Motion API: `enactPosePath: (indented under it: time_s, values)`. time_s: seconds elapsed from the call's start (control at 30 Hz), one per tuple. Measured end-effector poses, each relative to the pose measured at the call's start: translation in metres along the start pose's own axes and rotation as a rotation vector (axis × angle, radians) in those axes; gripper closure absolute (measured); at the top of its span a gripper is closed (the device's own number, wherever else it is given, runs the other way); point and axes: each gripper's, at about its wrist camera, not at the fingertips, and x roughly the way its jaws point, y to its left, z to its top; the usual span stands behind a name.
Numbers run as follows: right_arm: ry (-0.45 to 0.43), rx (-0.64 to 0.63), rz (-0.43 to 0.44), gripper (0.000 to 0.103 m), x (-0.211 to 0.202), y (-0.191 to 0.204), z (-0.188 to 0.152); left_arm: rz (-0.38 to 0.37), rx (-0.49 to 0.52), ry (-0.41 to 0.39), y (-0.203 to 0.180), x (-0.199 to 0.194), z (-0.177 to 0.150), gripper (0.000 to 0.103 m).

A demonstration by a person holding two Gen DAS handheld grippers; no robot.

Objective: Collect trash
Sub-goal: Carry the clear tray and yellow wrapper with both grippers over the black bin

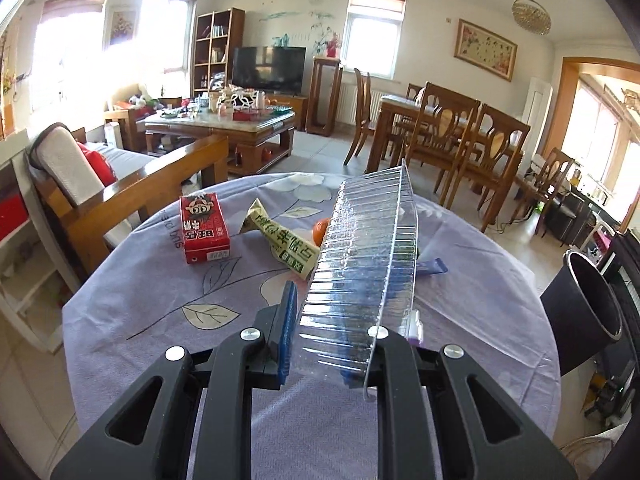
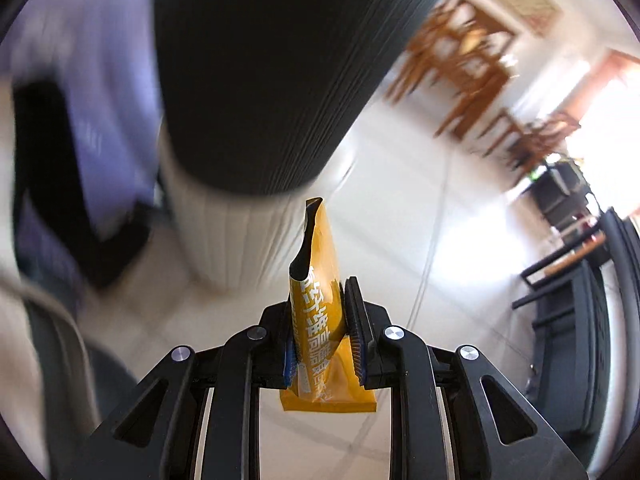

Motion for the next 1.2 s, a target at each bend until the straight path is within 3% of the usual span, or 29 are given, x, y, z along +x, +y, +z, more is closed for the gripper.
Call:
enactPosePath:
  time_s: [0.2,0.47,0.8,1.0,1.2]
  values:
    - [-0.237,0.145,0.024,0.082,-0.077,-0.017,0.057,-0.06,-0.01,-0.063,-0.007,-0.019,0.002,0.085]
    - [-0.416,0.189,0.065,0.082,-0.14,-0.035,0.121,-0.22,0.057,-0.099,-0.068,-0.018,0.011,0.085]
    - [-0.512,0.244,0.145,0.082,-0.176,-0.042,0.163,-0.504,0.189,-0.063,-0.207,0.015,0.012,0.085]
    - [-0.522,0.316,0.207,0.081,-0.164,-0.064,0.184,-0.692,0.252,0.005,-0.308,0.046,-0.001,0.085]
    - [-0.498,0.347,0.237,0.081,-0.142,-0.065,0.193,-0.767,0.301,0.093,-0.384,0.083,-0.019,0.085]
